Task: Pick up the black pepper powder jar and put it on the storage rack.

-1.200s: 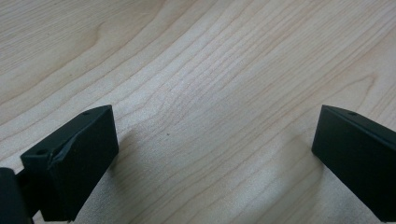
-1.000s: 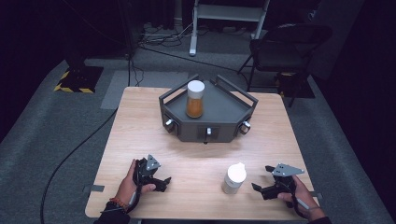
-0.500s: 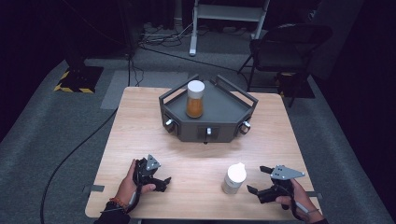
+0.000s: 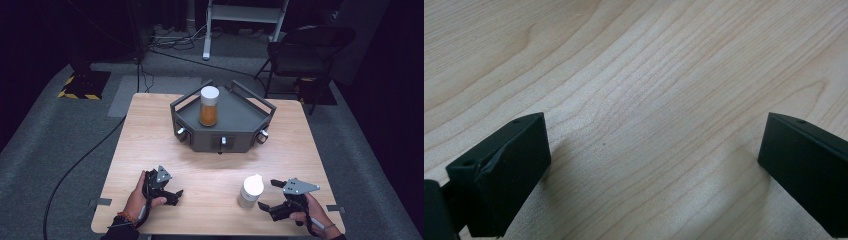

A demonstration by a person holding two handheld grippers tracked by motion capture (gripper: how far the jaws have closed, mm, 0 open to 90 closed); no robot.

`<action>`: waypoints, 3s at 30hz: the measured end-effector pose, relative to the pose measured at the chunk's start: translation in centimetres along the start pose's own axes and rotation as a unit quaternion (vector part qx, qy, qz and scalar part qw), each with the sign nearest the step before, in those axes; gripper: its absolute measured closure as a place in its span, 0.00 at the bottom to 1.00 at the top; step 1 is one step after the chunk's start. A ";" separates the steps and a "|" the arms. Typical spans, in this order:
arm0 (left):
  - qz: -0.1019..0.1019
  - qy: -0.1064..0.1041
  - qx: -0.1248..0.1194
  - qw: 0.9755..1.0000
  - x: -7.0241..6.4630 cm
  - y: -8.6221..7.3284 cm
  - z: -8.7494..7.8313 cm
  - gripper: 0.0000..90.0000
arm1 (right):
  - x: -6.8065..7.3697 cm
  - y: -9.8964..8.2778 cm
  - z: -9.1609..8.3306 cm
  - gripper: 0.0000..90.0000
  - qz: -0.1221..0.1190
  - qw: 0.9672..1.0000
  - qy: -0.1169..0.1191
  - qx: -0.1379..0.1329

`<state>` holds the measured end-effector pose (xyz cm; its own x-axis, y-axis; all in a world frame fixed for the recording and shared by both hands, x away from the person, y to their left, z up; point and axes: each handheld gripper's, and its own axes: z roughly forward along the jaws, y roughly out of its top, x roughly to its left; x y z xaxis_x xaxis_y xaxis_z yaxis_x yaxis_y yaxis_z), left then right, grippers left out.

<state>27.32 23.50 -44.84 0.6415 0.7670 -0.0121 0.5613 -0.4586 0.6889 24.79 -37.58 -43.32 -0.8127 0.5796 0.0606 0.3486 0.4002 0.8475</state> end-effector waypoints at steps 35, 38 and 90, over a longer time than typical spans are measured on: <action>0.000 0.000 0.000 1.000 0.0 0.0 0.0 0.00 | 1.9 1.0 3.4 0.11 0.012 0.999 0.027 -0.022; 0.001 0.000 -0.001 1.000 0.0 0.0 0.0 0.00 | 2.0 0.8 3.5 0.15 0.021 0.999 0.027 -0.033; 0.001 -0.001 0.000 1.000 0.0 0.0 0.0 0.00 | 3.1 4.1 1.8 0.32 0.052 0.990 -0.088 -0.095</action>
<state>27.35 23.52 -44.84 0.6434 0.7655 -0.0113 0.5595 -0.4601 0.6895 24.56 -32.88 -40.56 -0.6776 0.7318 0.0738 0.3176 0.2006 0.9268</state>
